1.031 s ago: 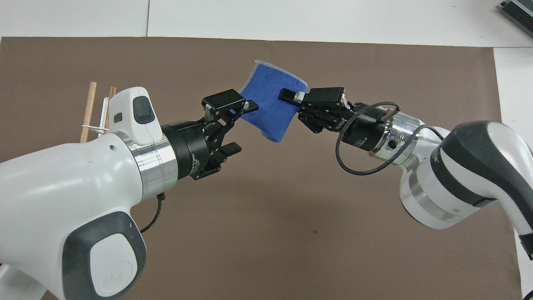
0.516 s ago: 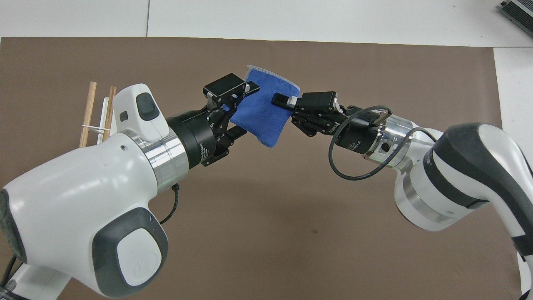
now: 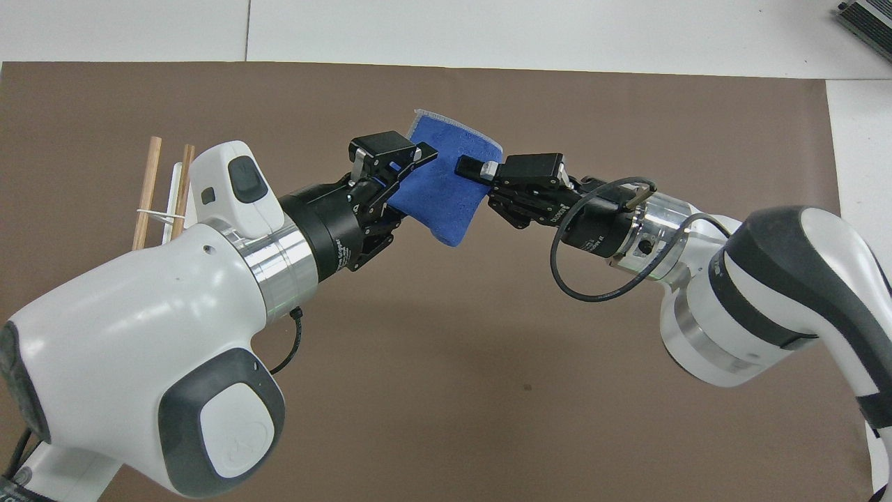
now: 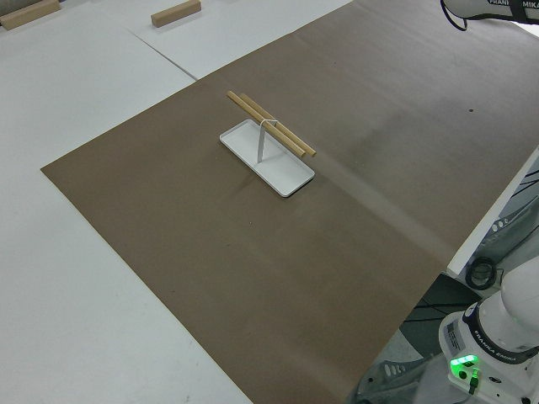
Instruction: Right arm passes towel to left arm to hang
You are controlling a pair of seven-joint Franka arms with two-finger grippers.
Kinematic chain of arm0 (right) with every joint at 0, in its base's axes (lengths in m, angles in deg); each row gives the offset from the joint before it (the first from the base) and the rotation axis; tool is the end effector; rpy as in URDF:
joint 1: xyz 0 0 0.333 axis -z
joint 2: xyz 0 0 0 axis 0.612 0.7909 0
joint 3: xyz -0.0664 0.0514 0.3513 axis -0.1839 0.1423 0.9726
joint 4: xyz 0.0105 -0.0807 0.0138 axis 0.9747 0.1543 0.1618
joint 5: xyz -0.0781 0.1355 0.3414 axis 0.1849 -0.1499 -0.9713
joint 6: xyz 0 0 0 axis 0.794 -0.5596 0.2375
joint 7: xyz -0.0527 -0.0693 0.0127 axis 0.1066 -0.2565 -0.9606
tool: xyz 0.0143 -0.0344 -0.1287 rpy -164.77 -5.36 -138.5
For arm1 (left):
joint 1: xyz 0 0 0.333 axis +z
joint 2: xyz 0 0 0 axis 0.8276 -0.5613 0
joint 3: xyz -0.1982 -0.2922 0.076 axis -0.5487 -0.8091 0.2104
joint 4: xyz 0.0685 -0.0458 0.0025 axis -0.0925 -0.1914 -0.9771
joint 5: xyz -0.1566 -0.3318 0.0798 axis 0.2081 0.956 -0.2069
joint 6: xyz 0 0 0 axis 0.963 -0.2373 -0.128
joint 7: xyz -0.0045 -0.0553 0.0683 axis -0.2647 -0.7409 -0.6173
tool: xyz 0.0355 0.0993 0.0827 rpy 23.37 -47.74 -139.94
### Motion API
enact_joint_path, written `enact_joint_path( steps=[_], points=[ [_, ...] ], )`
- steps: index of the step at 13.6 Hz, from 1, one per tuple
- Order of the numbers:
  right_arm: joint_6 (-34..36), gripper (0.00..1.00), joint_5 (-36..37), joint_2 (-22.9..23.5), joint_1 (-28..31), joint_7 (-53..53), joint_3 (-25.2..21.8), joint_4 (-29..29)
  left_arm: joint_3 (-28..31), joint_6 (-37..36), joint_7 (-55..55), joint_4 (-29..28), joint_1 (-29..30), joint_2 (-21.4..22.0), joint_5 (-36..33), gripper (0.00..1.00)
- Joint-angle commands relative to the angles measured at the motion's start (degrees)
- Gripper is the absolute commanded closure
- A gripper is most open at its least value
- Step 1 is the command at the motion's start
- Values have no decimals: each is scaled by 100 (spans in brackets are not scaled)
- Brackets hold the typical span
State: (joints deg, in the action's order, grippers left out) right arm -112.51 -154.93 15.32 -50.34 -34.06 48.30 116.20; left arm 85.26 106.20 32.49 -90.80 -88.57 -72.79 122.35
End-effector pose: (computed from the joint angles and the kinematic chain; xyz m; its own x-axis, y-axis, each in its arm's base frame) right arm 0.5515 0.2361 0.5516 0.9257 -0.3163 -0.2072 -0.1793 0.1153 -0.9770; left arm 0.4818 -0.3271 0.6460 0.6656 0.7117 -0.2247 0.5536 -0.2688 0.7882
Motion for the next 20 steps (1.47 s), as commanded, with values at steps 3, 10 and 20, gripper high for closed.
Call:
enact_joint_path(
  steps=[3,10,20],
  points=[
    [-20,100,-233,-91,-5,-248,16,131,51,156,-104,-76,-15,4,51,90],
    [-72,43,-233,-91,-5,-213,16,131,51,138,-112,-76,81,-5,33,100],
    [-694,0,239,-29,-31,-99,16,52,78,112,-218,-497,494,91,16,100]
  ],
)
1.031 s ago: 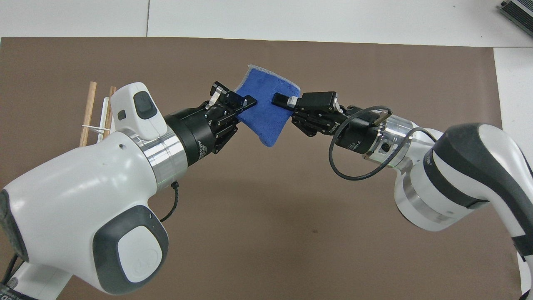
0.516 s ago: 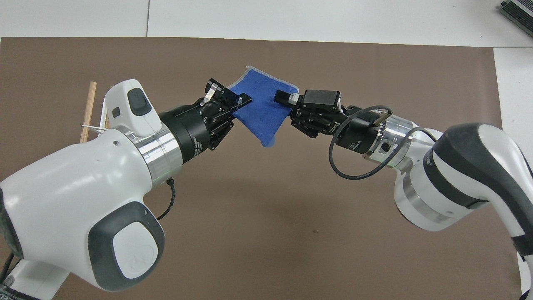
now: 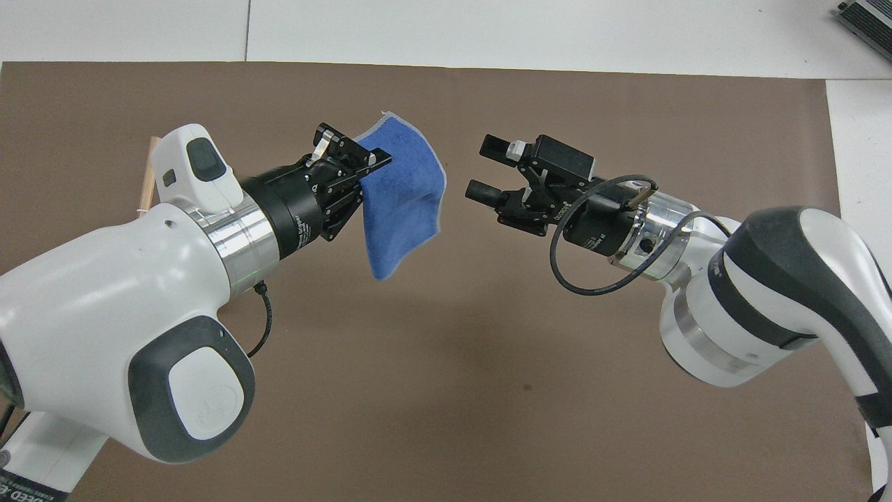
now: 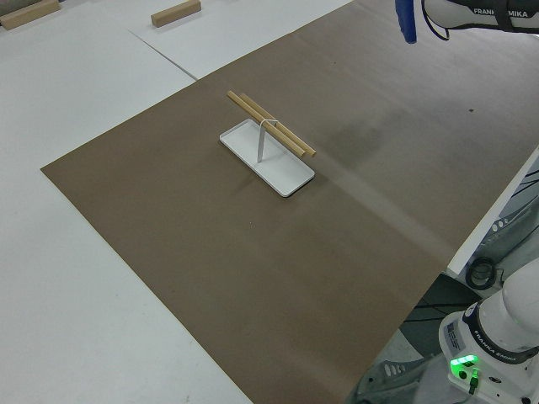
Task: Right arm passes towel to left arm to hang
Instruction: 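Carry the towel to the rack while the right gripper withdraws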
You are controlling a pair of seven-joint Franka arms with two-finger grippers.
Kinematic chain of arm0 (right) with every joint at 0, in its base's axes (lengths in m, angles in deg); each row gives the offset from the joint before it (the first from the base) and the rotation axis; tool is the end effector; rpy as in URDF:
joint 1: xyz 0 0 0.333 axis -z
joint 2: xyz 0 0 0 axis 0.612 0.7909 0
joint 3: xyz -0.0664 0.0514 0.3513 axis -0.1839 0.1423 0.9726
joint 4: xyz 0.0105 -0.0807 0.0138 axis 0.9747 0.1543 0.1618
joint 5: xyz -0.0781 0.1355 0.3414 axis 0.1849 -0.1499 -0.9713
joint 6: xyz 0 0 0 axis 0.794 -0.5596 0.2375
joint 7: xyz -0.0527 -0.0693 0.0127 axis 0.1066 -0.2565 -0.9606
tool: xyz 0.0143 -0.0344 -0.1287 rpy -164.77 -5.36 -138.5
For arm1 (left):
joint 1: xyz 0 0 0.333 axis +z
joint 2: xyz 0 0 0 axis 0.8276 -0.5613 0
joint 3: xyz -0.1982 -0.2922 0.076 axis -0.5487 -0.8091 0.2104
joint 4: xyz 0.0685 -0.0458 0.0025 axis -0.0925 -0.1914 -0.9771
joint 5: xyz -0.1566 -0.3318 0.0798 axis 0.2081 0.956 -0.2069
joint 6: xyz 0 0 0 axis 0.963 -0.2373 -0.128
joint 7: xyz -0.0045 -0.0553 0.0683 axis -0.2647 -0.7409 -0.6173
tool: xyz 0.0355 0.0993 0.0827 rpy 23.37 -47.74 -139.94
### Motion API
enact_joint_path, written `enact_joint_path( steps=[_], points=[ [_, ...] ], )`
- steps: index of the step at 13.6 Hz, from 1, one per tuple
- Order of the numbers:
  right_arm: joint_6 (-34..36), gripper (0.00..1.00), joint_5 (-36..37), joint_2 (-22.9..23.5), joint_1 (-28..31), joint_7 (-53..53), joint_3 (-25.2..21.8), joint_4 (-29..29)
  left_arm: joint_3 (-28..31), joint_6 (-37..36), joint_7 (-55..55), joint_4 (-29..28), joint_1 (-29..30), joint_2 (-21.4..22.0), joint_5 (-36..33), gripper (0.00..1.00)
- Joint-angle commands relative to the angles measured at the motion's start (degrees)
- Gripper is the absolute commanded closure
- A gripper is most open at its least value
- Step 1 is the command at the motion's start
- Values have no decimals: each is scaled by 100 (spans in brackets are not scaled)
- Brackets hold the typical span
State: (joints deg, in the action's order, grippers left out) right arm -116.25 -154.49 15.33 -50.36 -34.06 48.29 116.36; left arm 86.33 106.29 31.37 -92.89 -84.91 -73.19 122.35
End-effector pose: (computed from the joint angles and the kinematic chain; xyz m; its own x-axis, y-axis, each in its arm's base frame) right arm 0.5556 0.2285 0.5445 0.9053 -0.3707 -0.2071 -0.1894 0.0841 -0.9783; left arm 0.5072 -0.2854 0.6228 0.6071 0.7646 -0.2164 0.5909 -0.2524 0.7662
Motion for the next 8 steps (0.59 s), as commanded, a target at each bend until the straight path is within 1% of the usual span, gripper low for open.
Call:
enact_joint_path(
  steps=[1,3,4,6,8],
  points=[
    [-471,0,493,-29,-91,67,18,-8,-21,120,-105,-367,198,140,16,100],
    [-691,0,1475,-29,-83,602,18,-157,-21,146,-105,-525,373,175,7,100],
    [-692,0,1976,-21,-30,892,18,-227,-21,155,-105,-622,574,184,7,100],
    [-692,0,2724,-21,-4,1402,-26,-351,-21,172,-105,-832,751,254,16,100],
    [-692,0,3707,-21,84,1816,-26,-439,-21,321,-105,-1096,1006,359,7,100]
  ],
)
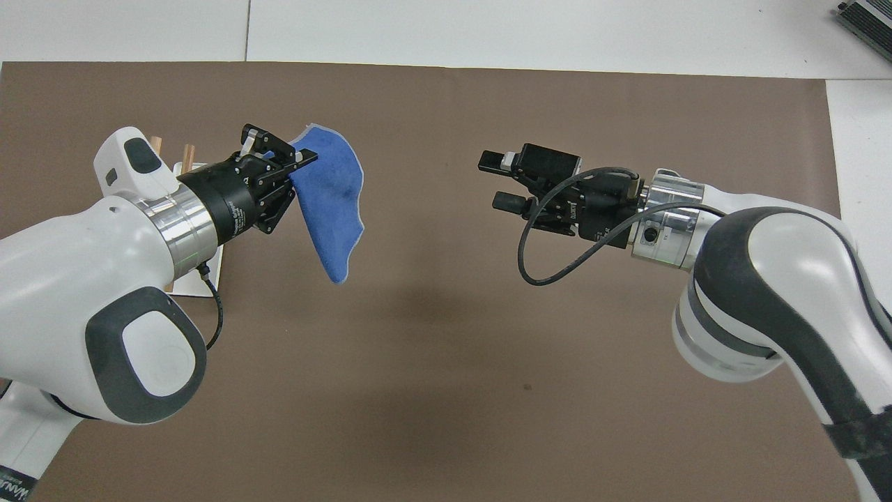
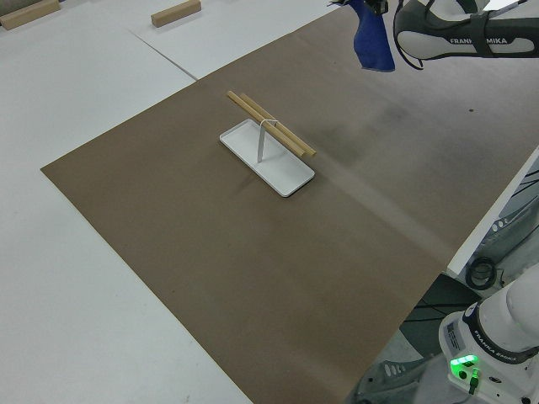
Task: Right arm passes towel to left arm to hang
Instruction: 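Carry the towel to the rack while the right gripper withdraws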
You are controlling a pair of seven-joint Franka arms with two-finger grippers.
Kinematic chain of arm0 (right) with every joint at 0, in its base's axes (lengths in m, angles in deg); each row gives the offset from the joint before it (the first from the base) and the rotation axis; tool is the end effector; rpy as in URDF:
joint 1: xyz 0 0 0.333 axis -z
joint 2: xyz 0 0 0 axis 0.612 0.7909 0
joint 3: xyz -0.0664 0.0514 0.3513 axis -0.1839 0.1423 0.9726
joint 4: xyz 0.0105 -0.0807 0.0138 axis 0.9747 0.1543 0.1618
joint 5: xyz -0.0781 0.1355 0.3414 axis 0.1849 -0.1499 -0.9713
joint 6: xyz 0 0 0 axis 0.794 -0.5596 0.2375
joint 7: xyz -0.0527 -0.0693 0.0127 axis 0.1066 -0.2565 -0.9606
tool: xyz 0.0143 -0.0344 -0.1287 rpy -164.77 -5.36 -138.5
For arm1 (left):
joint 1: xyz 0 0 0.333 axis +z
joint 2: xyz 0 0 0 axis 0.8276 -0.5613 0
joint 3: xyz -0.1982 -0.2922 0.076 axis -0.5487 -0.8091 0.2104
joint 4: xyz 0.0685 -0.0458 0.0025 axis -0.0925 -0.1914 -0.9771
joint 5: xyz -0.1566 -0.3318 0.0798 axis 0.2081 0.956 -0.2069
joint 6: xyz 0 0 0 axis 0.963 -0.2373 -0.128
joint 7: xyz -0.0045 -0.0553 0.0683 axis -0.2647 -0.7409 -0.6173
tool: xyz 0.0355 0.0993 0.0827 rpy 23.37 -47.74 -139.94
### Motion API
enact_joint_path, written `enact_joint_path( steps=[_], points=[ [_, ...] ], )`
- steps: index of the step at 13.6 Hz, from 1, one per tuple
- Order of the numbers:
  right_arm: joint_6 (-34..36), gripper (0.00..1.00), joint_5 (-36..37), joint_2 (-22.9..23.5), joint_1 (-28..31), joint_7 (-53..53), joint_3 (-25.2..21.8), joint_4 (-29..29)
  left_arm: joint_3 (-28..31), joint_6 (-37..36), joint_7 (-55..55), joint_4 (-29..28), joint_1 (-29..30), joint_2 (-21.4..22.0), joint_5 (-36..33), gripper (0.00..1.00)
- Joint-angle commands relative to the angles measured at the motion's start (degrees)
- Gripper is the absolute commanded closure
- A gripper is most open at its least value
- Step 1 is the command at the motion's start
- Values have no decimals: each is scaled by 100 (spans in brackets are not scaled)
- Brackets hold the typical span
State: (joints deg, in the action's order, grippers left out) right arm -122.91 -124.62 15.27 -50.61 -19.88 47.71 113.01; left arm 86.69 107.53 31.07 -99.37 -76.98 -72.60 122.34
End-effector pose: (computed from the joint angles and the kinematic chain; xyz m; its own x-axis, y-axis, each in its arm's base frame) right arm 0.5619 0.2123 0.5456 0.9267 -0.3645 -0.0920 -0.2165 -0.3173 -0.9233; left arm 0.5312 -0.2019 0.5722 0.4669 0.8572 -0.2175 0.6777 -0.1888 0.7107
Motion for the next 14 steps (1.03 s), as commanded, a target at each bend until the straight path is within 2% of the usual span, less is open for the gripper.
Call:
enact_joint_path(
  steps=[1,4,6,10,13,14],
  points=[
    [18,0,1317,-15,171,713,31,-181,-56,268,-76,-563,353,335,8,100],
    [71,0,3145,-15,224,1759,31,-393,-65,515,-85,-731,783,336,8,100],
    [263,0,4157,-15,364,2086,22,-411,-65,515,-93,-914,1013,414,8,100],
    [1159,0,5644,-6,865,2096,22,-770,-74,480,-137,-1012,1557,397,16,100],
    [1406,0,7163,-6,980,2035,13,-876,-74,480,-137,-1021,1953,345,16,100],
    [1502,0,7472,-6,1024,2017,13,-911,-74,480,-137,-1021,2067,318,16,100]
  ],
)
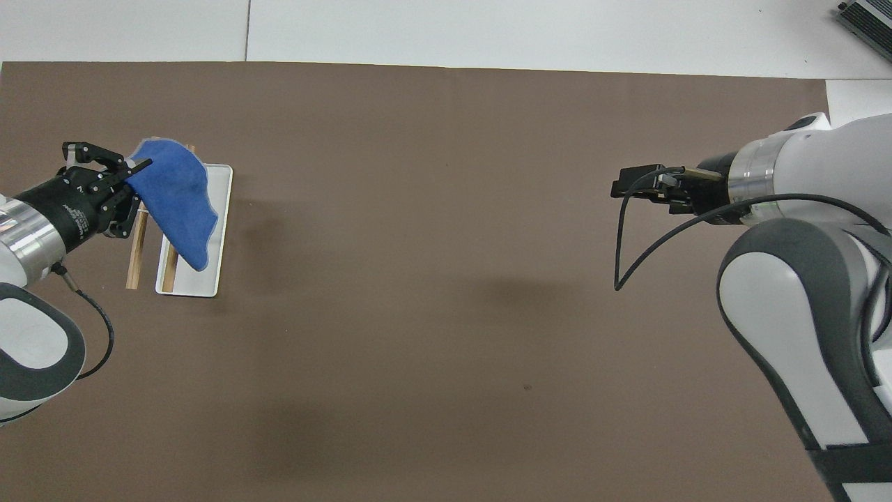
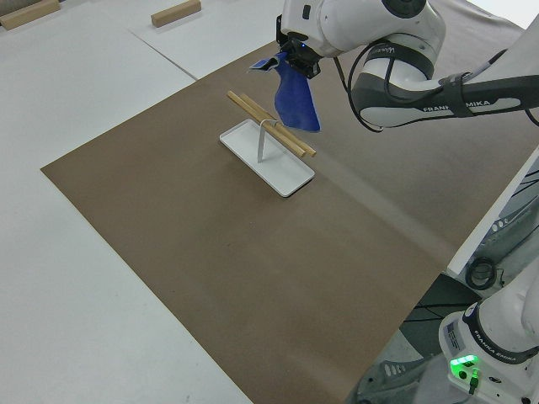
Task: Right arm passes towel to left arm to hang
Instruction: 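Carry the towel to the rack while the right gripper withdraws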
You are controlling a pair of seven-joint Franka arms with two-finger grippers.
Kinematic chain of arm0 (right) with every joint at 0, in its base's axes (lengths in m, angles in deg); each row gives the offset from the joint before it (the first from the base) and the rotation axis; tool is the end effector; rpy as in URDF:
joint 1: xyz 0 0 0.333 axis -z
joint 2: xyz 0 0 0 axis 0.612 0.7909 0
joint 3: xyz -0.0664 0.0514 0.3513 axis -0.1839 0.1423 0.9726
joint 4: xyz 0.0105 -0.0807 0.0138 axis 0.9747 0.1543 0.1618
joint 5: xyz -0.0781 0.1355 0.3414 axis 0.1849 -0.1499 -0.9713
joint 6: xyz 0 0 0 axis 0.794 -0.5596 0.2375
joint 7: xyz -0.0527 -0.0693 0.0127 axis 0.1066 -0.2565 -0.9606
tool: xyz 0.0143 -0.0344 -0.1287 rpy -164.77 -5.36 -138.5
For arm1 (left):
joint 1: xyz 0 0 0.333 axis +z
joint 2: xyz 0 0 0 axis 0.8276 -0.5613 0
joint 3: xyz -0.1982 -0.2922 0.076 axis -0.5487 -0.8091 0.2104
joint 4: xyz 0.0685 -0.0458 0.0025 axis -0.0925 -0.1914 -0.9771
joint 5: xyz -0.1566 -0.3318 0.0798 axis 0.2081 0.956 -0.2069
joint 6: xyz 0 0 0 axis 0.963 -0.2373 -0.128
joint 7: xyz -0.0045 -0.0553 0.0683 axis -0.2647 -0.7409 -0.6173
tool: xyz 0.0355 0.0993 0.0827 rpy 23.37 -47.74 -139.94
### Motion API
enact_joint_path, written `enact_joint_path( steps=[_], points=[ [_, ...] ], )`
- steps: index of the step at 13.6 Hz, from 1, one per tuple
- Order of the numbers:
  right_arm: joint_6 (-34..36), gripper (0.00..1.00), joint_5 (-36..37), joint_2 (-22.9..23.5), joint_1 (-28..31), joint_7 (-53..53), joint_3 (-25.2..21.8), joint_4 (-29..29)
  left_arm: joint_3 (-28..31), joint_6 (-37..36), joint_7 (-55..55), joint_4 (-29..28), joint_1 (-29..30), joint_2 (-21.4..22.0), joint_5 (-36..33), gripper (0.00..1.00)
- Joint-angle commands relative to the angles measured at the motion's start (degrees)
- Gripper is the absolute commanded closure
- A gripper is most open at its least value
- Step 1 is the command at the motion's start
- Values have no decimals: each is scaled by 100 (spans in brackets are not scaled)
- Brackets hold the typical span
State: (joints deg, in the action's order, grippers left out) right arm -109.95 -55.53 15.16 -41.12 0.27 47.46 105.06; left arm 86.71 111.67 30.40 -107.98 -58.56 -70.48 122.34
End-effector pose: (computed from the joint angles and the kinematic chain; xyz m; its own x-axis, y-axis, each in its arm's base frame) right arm 0.5750 0.0845 0.5552 0.9734 -0.1821 0.1392 -0.1460 -0.9607 -0.2363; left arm 0.5394 -0.0146 0.5250 0.1320 0.9724 -0.1925 0.7367 0.0337 0.6753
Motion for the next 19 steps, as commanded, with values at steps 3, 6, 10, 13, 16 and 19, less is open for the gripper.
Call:
enact_joint_path(
  steps=[3,6,10,13,16,19],
  points=[
    [690,0,1285,5,118,-7,39,-432,-85,66,9,-160,568,1,25,100],
    [1339,0,1446,5,337,-137,39,-880,-85,66,62,-160,727,-130,34,100],
    [1571,0,1350,-127,513,-209,39,-716,-76,101,272,-186,982,-254,34,100],
    [1884,0,1428,-145,558,-453,30,-767,-76,110,273,-221,1157,-376,34,100],
    [2833,0,1429,-127,672,-613,-5,-1617,-76,110,281,-273,1219,-394,34,100],
    [3318,0,1288,-144,934,-552,-14,-1796,-76,110,273,-335,1255,-386,34,64]
  ],
)
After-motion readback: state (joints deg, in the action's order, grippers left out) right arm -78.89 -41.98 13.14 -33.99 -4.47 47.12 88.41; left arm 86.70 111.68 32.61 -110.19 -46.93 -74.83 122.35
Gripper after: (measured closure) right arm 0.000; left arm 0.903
